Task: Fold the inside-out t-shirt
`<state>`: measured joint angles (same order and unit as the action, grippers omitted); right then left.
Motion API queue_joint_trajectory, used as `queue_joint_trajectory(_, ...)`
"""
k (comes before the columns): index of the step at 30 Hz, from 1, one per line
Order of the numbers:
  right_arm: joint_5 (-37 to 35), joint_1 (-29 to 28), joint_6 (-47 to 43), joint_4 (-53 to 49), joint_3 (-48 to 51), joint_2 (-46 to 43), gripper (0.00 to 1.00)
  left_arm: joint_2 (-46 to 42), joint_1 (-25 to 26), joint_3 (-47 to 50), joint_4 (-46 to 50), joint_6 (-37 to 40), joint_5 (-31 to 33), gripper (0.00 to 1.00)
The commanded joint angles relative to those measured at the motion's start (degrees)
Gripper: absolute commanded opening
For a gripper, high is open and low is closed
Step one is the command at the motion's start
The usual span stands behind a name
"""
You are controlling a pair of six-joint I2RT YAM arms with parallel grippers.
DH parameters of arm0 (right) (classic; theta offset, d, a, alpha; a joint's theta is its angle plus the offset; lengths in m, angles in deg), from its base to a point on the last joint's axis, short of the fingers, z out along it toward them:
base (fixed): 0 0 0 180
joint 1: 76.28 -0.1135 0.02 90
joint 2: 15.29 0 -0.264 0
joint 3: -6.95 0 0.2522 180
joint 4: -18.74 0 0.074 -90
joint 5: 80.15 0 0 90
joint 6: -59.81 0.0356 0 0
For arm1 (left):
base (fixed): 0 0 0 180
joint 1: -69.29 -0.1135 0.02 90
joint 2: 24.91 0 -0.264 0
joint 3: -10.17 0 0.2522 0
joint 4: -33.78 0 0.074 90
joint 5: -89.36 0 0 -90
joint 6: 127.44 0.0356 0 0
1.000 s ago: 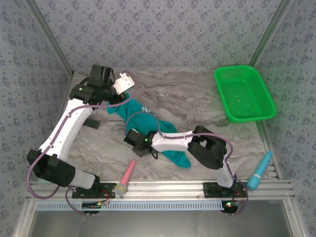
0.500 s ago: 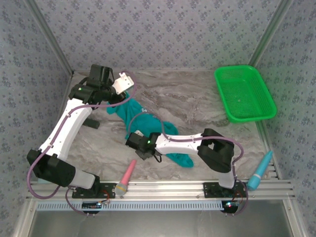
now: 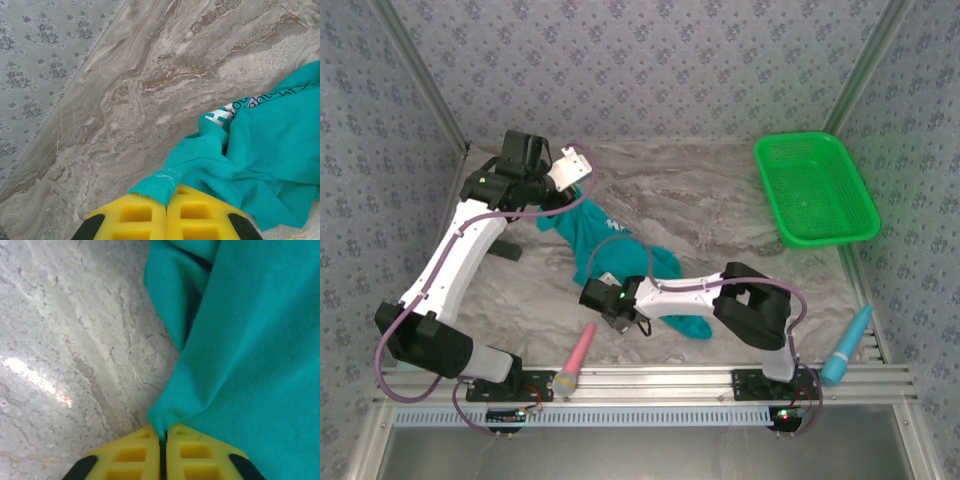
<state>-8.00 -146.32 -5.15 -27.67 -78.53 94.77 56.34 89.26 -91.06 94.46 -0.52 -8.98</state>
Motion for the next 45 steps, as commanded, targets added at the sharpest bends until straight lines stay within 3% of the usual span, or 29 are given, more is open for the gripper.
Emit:
queue_joint_trajectory(1,-3.21,0.81,1.30,-1.54,1.84,-4.82,0.00,0.44,-0.45,-0.99,1.34,0.18,-0.28,0.00)
queue_joint_trajectory(5,-8.59,5.95,-4.50,-7.09,-0.55,-14.80,0.00,0.32,-0.50,-4.59,1.91,1.29,2.37,0.00)
queue_joint_trajectory(9,-10.02,17.53,-16.24,-10.97,-8.85,-24.01,0.00,1.31,-1.28,-13.95,2.76,3.92,3.46,0.00)
queue_joint_trajectory(12,-10.16,26.00,-24.86,-8.04,-15.42,-28.47,0.00,3.69,-1.25,-23.81,6.74,6.75,0.54,0.00)
queue_joint_trajectory(15,-12.41,31.03,-30.24,-7.21,-23.02,-30.86,0.00,4.07,-0.79,-30.20,7.16,7.09,4.49,0.00)
queue_joint_trajectory(20,-12.13,30.80,-35.26,-7.76,-30.10,-37.11,0.00,-0.52,3.08,-32.65,8.73,9.41,3.76,0.00)
queue_joint_trajectory(24,-12.42,28.10,-34.75,-9.99,-30.57,-44.62,0.00,-7.06,8.04,-29.44,9.86,11.44,4.38,0.00)
queue_joint_trajectory(28,-14.82,25.93,-34.28,-10.34,-29.02,-50.14,0.00,-13.28,8.66,-26.15,7.65,12.13,6.37,0.00)
queue_joint_trajectory(32,-16.39,29.27,-35.98,-7.29,-26.69,-47.61,0.00,-11.88,8.55,-27.61,7.11,15.38,8.52,0.00)
queue_joint_trajectory(40,-0.80,48.51,-29.09,-2.07,-32.94,-31.18,0.00,7.12,5.27,-40.58,8.44,18.07,9.49,0.00)
queue_joint_trajectory(45,2.50,51.25,-29.93,-2.17,-39.69,-23.95,0.00,18.06,3.23,-54.13,14.01,18.12,11.00,0.00)
